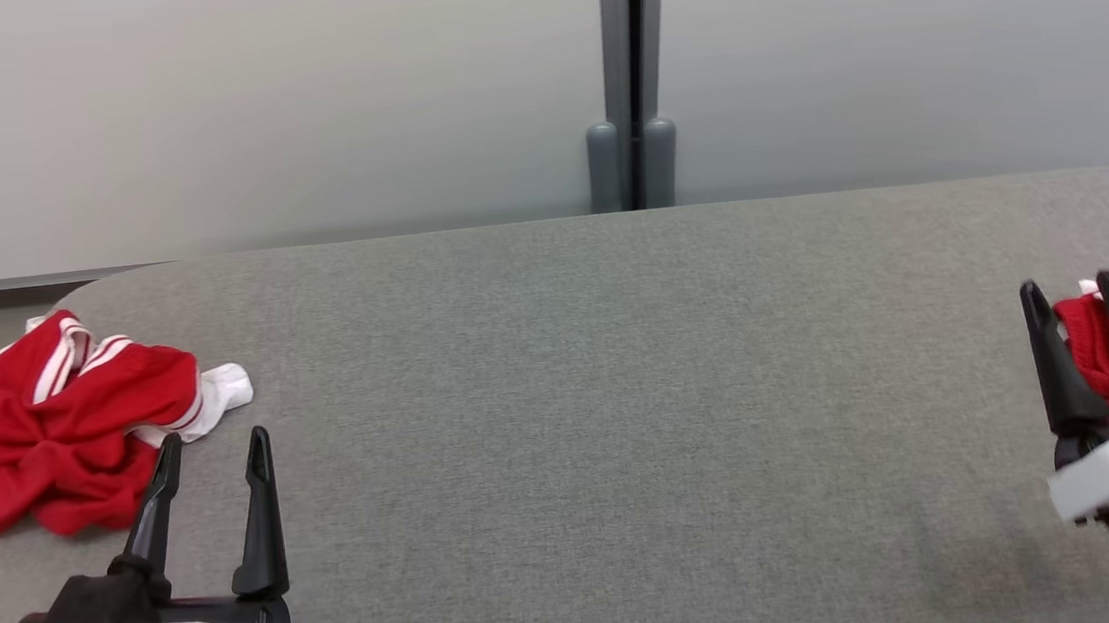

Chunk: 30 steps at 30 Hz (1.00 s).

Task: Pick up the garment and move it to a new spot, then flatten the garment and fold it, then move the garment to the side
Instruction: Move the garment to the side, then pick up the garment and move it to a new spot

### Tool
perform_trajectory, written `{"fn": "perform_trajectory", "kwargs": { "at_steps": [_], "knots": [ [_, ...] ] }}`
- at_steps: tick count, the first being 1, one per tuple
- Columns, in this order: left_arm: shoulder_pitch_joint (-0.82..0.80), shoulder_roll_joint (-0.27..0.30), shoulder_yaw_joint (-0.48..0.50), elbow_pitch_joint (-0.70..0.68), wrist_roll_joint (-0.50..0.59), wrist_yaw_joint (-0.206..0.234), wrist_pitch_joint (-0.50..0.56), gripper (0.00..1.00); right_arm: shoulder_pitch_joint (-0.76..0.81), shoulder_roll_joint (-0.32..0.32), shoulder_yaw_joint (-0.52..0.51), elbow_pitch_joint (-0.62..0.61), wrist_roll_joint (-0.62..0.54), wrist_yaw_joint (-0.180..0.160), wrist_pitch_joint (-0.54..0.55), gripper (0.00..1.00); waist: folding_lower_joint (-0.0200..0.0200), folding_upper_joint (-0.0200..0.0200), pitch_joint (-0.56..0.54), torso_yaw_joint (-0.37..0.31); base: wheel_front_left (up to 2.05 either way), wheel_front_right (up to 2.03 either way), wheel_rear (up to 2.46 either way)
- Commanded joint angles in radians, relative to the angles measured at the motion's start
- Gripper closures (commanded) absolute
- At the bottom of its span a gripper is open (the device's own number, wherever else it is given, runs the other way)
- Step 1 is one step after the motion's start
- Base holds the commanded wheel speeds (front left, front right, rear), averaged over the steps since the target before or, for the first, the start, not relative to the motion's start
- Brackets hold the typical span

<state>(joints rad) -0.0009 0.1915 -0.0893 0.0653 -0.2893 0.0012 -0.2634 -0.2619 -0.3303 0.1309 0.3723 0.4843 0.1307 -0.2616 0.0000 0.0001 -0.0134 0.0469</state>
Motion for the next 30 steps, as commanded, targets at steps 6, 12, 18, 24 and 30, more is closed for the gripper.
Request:
{"fn": "perform_trajectory", "kwargs": {
  "at_steps": [6, 12, 18, 24, 30],
  "knots": [
    [0.044, -0.041, 0.027, 0.026, 0.021, -0.009, -0.001, 0.00, 0.189, 0.064, -0.076, -0.154, -0.055, 0.000, -0.005, 0.00, 0.0000, -0.0001, -0.026, 0.039, 0.00, 0.00, 0.00],
    [0.073, -0.076, 0.040, 0.044, 0.048, -0.029, -0.001, 0.00, 0.263, 0.099, -0.064, -0.217, -0.075, 0.000, -0.005, 0.00, 0.0000, -0.0001, -0.024, 0.031, 0.00, 0.00, 0.00],
    [0.053, -0.088, 0.044, 0.056, 0.075, -0.053, -0.001, 0.00, 0.273, 0.103, -0.048, -0.233, -0.074, 0.000, -0.005, 0.00, 0.0000, -0.0001, -0.018, 0.024, 0.00, 0.00, 0.00],
    [0.035, -0.098, 0.050, 0.058, 0.095, -0.066, -0.002, 0.00, 0.273, 0.103, -0.036, -0.228, -0.070, 0.000, -0.005, 0.00, 0.0000, -0.0001, -0.009, 0.019, 0.00, 0.00, 0.00],
    [0.034, -0.107, 0.056, 0.062, 0.103, -0.077, -0.002, 0.00, 0.261, 0.102, -0.023, -0.218, -0.068, 0.000, -0.005, 0.00, 0.0000, -0.0001, -0.007, 0.009, 0.00, 0.00, 0.00]
  ]
}}
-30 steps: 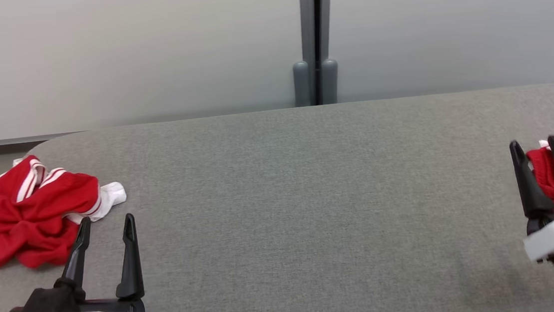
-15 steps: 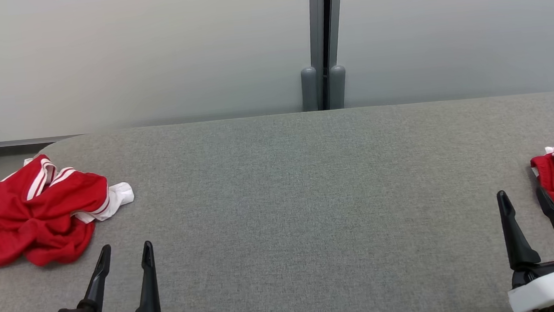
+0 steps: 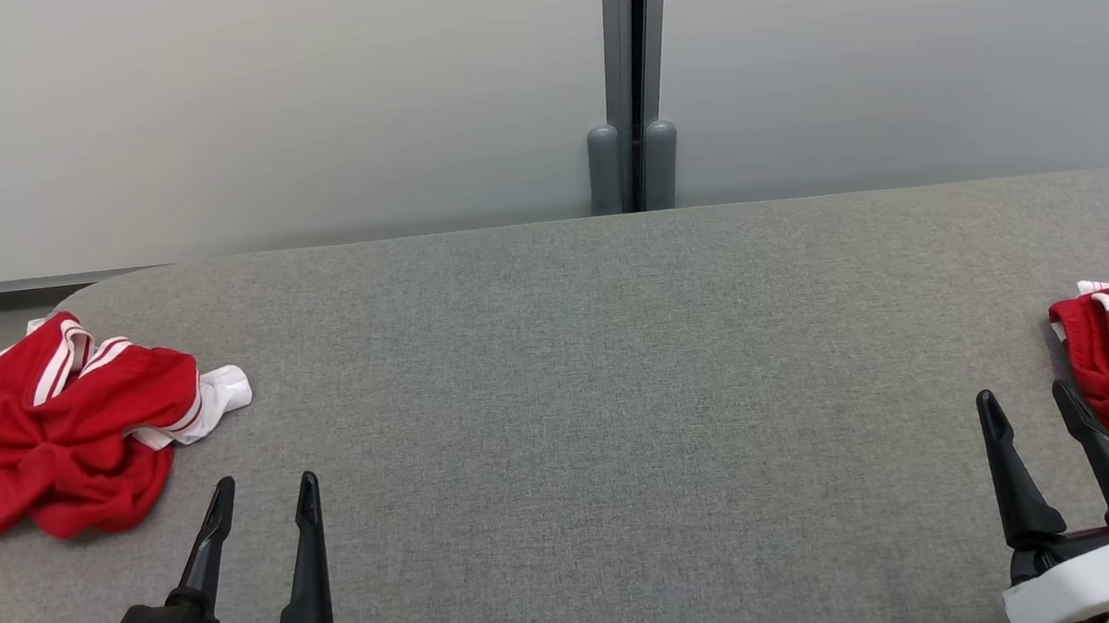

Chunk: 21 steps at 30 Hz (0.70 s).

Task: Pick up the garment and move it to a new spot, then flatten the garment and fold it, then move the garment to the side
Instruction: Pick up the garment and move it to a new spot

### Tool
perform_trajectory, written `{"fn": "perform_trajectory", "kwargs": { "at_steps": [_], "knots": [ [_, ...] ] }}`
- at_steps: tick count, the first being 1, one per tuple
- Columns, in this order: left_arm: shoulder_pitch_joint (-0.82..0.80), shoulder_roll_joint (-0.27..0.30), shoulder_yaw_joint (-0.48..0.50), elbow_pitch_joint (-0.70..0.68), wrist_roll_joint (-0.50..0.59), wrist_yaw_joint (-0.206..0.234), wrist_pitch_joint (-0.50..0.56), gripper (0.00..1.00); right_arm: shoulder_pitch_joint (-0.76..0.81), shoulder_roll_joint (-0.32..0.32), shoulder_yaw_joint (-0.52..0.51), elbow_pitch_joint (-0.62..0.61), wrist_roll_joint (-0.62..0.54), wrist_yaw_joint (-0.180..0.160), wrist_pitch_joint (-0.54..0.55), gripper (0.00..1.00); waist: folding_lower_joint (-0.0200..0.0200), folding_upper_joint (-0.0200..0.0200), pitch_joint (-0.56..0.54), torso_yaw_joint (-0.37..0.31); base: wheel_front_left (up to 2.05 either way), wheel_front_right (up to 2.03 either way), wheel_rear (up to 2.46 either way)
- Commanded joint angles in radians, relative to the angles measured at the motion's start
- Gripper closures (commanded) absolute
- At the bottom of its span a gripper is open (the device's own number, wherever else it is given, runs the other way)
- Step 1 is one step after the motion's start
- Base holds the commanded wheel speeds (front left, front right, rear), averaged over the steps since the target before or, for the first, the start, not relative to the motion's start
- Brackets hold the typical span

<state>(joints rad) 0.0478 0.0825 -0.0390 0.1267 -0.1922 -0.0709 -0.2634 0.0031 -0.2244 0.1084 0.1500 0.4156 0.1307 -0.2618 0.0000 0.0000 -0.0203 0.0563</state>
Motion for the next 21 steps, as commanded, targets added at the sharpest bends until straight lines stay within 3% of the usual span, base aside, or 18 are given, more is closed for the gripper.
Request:
{"fn": "perform_trajectory", "kwargs": {
  "at_steps": [1, 10, 21],
  "knots": [
    [-0.015, 0.001, 0.007, 0.001, 0.007, -0.006, -0.002, 0.00, -0.006, -0.004, 0.000, 0.005, 0.001, 0.000, -0.004, 0.00, 0.0000, 0.0000, 0.000, -0.002, 0.00, 0.00, 0.00],
    [-0.021, -0.008, 0.014, 0.017, 0.012, -0.012, -0.001, 0.00, -0.026, -0.005, 0.031, 0.022, 0.009, 0.000, -0.004, 0.00, 0.0000, 0.0000, 0.005, 0.032, 0.00, 0.00, 0.00],
    [-0.031, -0.011, 0.040, 0.040, 0.013, 0.003, -0.002, 0.00, -0.079, -0.009, 0.124, 0.062, 0.042, 0.000, -0.005, 0.00, 0.0000, 0.0000, 0.016, 0.207, 0.00, 0.00, 0.00]
  ]
}}
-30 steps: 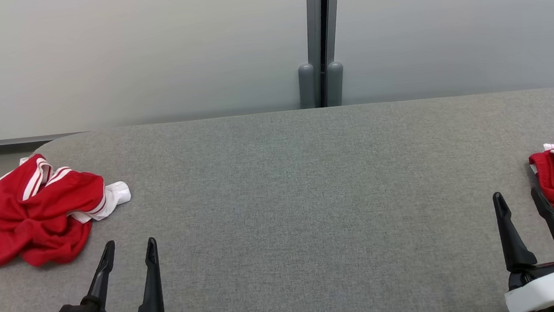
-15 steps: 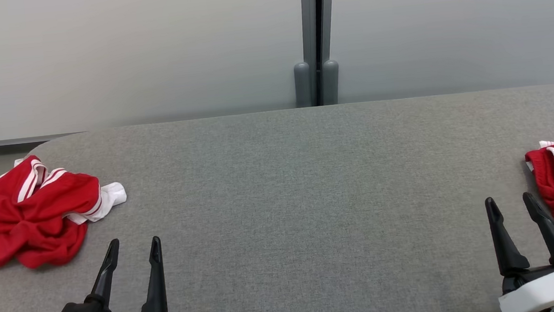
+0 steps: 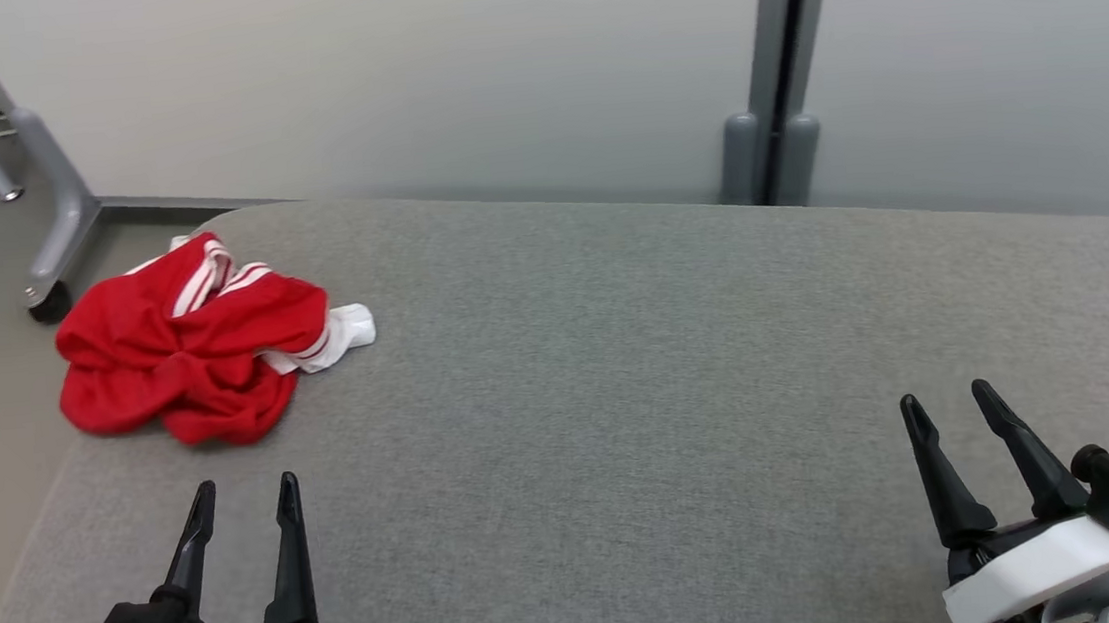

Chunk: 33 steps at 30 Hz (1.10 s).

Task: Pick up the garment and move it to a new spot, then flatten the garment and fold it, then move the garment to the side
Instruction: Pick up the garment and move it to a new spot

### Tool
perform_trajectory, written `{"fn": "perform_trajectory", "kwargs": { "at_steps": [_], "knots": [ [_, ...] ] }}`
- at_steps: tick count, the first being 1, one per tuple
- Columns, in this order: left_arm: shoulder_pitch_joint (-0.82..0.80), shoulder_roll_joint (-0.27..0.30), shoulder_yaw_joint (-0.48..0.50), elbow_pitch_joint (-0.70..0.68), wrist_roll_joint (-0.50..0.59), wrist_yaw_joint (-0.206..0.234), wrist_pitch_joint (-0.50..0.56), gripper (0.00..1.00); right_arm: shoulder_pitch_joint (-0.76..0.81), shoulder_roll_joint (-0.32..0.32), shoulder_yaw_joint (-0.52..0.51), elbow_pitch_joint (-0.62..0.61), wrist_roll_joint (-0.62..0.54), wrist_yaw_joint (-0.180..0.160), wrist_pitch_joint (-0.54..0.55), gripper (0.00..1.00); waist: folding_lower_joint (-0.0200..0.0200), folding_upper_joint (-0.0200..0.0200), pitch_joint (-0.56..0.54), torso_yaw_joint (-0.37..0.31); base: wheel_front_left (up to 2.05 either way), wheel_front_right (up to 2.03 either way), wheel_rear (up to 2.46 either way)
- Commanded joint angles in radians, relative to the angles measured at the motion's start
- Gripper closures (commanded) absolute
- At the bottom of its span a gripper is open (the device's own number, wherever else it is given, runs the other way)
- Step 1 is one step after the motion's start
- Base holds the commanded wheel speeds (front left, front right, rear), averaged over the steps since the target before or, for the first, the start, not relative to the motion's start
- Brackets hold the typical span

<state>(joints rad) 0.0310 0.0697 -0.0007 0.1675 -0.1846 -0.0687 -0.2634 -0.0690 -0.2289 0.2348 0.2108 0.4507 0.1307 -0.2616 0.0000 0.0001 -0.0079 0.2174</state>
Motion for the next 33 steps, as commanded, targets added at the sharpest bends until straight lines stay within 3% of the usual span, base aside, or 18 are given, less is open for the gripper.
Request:
{"fn": "perform_trajectory", "kwargs": {
  "at_steps": [1, 9, 21, 28, 33],
  "knots": [
    [-0.012, 0.001, 0.007, -0.002, 0.005, 0.004, -0.002, 0.00, -0.010, -0.006, 0.008, 0.006, 0.008, 0.000, -0.005, 0.00, 0.0000, -0.0001, 0.003, 0.062, 0.00, 0.00, 0.00],
    [0.015, 0.003, 0.019, -0.012, 0.006, 0.013, -0.002, 0.00, -0.025, -0.009, 0.046, 0.020, 0.022, 0.000, -0.005, 0.00, 0.0000, -0.0001, 0.003, 0.193, 0.00, 0.00, 0.00],
    [-0.012, 0.017, 0.009, -0.010, -0.010, 0.001, 0.024, 0.00, -0.034, -0.004, 0.065, 0.019, 0.026, 0.000, -0.005, 0.00, 0.0000, -0.0001, 0.013, 0.207, 0.00, 0.00, 0.00],
    [-0.169, 0.083, 0.029, -0.033, -0.073, -0.024, 0.213, 0.00, -0.059, -0.024, 0.057, -0.022, 0.002, 0.000, -0.005, 0.00, 0.0000, -0.0001, 0.081, 0.164, 0.00, 0.00, 0.00],
    [-0.351, 0.159, 0.040, 0.026, -0.170, -0.046, 0.415, 0.00, -0.096, -0.043, 0.054, -0.040, -0.010, 0.000, -0.005, 0.00, 0.0000, -0.0001, 0.160, 0.118, 0.00, 0.00, 0.00]
  ]
}}
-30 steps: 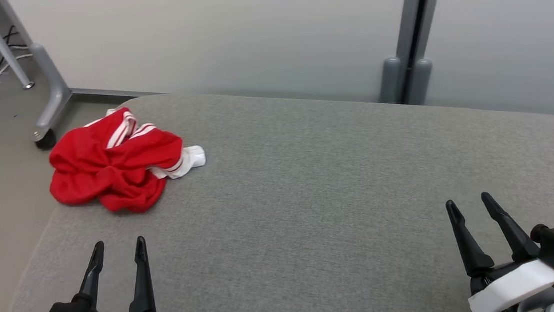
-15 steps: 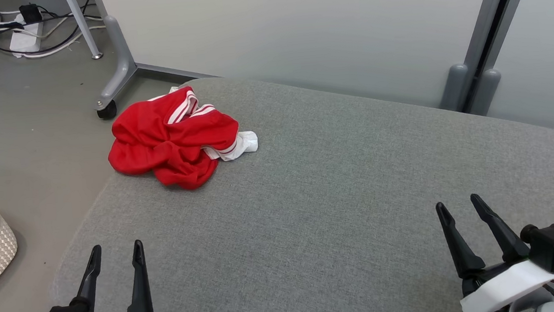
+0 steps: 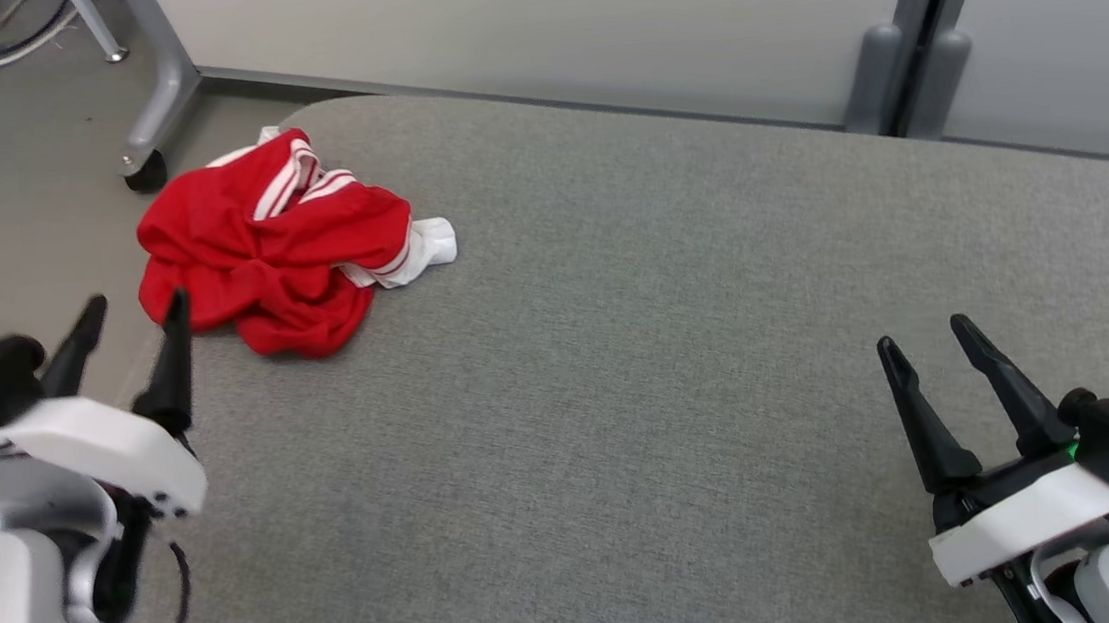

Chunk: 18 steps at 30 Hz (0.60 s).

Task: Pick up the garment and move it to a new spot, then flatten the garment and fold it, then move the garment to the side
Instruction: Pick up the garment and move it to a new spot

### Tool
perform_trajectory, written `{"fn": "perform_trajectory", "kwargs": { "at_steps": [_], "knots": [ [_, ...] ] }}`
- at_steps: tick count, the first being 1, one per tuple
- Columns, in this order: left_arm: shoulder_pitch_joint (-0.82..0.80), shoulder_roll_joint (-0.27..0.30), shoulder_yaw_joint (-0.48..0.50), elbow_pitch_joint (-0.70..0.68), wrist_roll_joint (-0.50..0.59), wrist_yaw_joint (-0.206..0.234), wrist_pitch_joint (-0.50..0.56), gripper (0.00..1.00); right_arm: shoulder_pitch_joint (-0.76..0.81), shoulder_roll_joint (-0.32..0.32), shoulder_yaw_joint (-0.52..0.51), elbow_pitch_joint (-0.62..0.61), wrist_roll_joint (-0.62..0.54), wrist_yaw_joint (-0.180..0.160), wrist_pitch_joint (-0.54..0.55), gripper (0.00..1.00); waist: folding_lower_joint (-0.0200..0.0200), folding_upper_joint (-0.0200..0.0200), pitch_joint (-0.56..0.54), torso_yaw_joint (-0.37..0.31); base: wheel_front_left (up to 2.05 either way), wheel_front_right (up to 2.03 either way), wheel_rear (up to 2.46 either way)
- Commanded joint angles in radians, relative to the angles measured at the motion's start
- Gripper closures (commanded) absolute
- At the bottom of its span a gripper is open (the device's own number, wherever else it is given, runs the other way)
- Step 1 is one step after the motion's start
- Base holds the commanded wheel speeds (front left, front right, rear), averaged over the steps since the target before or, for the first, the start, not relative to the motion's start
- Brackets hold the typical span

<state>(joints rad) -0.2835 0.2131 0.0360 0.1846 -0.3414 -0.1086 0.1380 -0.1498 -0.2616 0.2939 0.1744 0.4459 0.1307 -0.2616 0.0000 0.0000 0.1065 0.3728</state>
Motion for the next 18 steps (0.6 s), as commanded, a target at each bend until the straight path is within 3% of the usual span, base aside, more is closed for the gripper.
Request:
{"fn": "perform_trajectory", "kwargs": {
  "at_steps": [1, 11, 18],
  "knots": [
    [-0.074, 0.029, 0.010, 0.030, -0.041, -0.010, 0.038, 0.00, -0.024, -0.013, -0.004, -0.004, -0.005, 0.000, -0.005, 0.00, 0.0000, 0.0000, 0.062, -0.050, 0.00, 0.00, 0.00],
    [-0.382, 0.190, 0.032, 0.350, -0.236, -0.022, 0.230, 0.00, -0.150, -0.042, 0.020, -0.032, -0.018, 0.000, -0.005, 0.00, 0.0000, 0.0000, 0.258, -0.201, 0.00, 0.00, 0.00],
    [-0.495, 0.249, 0.004, 0.548, -0.319, -0.022, 0.250, 0.00, -0.212, -0.040, 0.025, -0.047, -0.023, 0.000, -0.005, 0.00, 0.0000, 0.0000, 0.344, -0.281, 0.00, 0.00, 0.00]
  ]
}}
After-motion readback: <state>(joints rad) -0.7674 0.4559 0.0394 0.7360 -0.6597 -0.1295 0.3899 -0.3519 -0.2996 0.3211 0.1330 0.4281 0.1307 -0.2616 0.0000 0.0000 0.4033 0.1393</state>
